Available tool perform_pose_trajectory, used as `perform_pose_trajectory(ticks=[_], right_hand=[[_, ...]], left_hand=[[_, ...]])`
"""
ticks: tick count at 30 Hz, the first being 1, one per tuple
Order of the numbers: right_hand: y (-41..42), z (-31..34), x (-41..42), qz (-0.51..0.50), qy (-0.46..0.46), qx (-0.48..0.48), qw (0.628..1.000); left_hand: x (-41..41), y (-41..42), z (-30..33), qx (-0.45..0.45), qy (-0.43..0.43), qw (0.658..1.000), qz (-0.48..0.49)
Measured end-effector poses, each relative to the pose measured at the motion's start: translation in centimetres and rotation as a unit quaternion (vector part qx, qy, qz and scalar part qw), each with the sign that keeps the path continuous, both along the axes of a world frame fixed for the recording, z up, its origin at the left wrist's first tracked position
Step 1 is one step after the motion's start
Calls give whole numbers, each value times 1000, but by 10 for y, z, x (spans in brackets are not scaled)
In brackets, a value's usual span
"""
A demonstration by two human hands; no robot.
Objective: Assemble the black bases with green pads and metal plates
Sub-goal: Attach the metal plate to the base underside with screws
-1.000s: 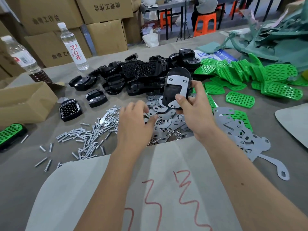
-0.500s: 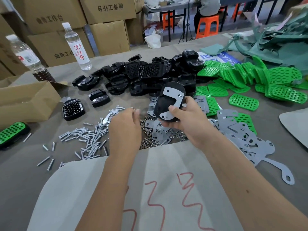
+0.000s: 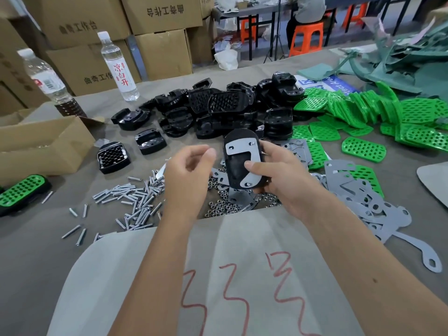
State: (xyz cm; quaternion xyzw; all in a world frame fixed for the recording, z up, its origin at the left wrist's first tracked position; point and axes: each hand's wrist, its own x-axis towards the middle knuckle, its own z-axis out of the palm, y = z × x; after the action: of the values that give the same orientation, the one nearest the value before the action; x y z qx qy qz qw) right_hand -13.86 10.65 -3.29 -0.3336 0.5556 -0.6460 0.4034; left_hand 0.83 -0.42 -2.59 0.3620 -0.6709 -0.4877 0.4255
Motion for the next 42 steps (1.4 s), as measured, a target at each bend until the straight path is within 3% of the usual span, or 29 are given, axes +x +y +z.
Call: perform_pose_trajectory(ticks=[2,7,15,25,32,42], right_hand=[[0,0,3,22,16,-1,1000],[-1,0,5,39,38,-11,998],[-3,-5,4,38,71,-9,997],[-4,-5,2,60,72,-28,995],[-5,-3,9,-29,100,-15,994],[-3,-2,12,16,141,-22,990]], left_hand=[[-5,5,0,134,65,984,-97],[-7,8,-4,180,108,971,-112],[-3,7,-3,137,88,982,-98],[-1,3,-4,155,118,974,-119],[2,1,-1,170,112,967,-155],[-6,3,1,193,107,975,-41]])
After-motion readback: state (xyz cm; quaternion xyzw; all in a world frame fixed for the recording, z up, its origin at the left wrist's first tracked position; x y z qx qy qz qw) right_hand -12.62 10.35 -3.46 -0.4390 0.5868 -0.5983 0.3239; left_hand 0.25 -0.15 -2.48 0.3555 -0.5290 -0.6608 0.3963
